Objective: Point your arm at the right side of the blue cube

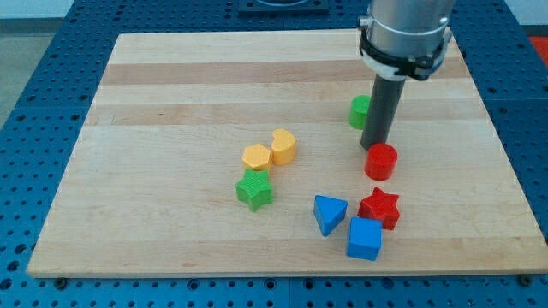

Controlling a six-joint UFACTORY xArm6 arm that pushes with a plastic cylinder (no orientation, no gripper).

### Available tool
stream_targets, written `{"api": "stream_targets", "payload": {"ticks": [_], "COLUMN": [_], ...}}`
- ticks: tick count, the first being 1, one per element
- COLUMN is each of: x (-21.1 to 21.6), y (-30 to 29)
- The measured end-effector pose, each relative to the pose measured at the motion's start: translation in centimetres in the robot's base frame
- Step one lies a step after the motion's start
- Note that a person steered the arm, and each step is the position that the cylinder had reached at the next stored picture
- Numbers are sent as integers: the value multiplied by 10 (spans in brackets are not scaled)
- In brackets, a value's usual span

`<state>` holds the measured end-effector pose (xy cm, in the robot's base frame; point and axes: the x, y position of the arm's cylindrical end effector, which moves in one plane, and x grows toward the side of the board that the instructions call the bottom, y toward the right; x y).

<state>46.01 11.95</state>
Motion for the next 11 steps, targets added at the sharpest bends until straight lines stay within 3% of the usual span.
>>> {"api": "stream_targets", "payload": {"ticks": [3, 4, 5, 6, 7, 11], "x": [45, 30, 48, 100, 155, 155], "y": [-1, 23, 84, 102, 63, 2]}}
